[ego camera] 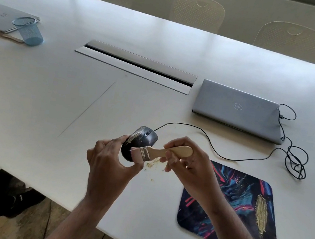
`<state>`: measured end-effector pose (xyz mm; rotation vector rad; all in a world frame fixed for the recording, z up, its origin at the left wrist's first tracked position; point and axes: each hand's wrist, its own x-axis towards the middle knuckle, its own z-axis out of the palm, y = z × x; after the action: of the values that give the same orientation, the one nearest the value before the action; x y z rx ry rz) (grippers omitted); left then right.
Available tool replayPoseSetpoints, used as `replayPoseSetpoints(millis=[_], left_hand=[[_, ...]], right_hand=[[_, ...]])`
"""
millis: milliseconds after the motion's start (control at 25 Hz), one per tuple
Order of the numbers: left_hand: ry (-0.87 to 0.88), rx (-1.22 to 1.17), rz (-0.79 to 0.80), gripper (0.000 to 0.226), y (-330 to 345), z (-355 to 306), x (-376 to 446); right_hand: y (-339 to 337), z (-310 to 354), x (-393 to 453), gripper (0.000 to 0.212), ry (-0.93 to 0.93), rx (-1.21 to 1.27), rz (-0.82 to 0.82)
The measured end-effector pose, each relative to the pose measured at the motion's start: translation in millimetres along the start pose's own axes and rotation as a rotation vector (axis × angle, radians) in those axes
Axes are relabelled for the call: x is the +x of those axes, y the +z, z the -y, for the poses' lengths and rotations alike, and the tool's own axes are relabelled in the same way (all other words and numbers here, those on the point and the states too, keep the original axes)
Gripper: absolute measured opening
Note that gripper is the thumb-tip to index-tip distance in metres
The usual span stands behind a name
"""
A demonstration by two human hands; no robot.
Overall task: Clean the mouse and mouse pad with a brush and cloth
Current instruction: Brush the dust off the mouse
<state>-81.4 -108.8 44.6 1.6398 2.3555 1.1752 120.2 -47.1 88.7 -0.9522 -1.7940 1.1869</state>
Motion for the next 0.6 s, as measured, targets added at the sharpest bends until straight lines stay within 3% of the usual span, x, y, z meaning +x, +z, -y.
replayPoseSetpoints(millis=[240,400,600], left_hand=[[0.013,0.015,0.020,0.072,-1,3,-1],[0.018,0.032,0.026,0.072,0,8,-3],[0.004,0.035,0.016,0.064,3,4,-4]], right_hand=[[-6,-8,4,0.011,0.003,0.004,-0.137],[-14,-18,4,0.006,0.013,-0.223,-0.134],[-8,2,0,0.013,-0.003,0.059,-0.120]])
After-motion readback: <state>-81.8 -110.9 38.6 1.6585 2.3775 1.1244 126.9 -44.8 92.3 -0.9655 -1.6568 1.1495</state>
